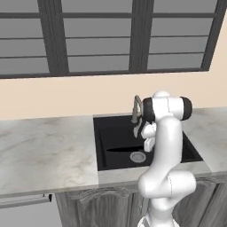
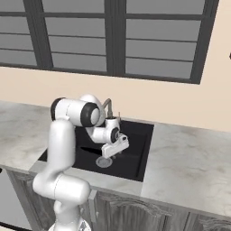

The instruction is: Move the cutting board and knife to the sink. Then move spray from the cabinet to the counter.

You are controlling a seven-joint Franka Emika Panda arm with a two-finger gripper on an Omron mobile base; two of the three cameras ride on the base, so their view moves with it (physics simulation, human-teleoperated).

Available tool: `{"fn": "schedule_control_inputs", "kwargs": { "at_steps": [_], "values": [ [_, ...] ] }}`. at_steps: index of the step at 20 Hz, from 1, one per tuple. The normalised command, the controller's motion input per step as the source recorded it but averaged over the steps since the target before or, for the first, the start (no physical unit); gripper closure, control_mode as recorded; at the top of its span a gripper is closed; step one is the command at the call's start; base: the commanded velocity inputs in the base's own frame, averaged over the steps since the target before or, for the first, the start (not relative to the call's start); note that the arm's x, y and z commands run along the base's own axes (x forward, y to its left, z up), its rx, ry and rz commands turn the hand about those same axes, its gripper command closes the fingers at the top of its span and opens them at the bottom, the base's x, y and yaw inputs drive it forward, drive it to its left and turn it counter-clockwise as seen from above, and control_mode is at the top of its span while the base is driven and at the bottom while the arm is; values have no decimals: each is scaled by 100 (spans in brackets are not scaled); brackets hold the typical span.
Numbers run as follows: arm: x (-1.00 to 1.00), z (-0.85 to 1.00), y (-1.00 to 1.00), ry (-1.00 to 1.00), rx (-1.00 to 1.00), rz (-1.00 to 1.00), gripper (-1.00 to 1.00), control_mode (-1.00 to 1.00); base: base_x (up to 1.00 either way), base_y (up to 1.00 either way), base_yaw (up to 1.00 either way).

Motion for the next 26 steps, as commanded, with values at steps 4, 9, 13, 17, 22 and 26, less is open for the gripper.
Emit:
{"fn": "schedule_control_inputs", "kwargs": {
  "at_steps": [4,9,13,17,22,26],
  "values": [
    [25,-50,0,0,-2,3,100,-100,0,0,0],
    [15,-41,0,-1,-2,3,-100,-100,0,0,0],
    [-15,27,-15,-4,3,2,-100,-100,0,0,0],
    [-20,52,-21,0,7,0,-100,-100,0,0,0],
    [-35,94,-9,-5,6,0,-100,-100,0,0,0],
    [-51,100,-10,-6,10,0,-100,-100,0,0,0]
  ]
}}
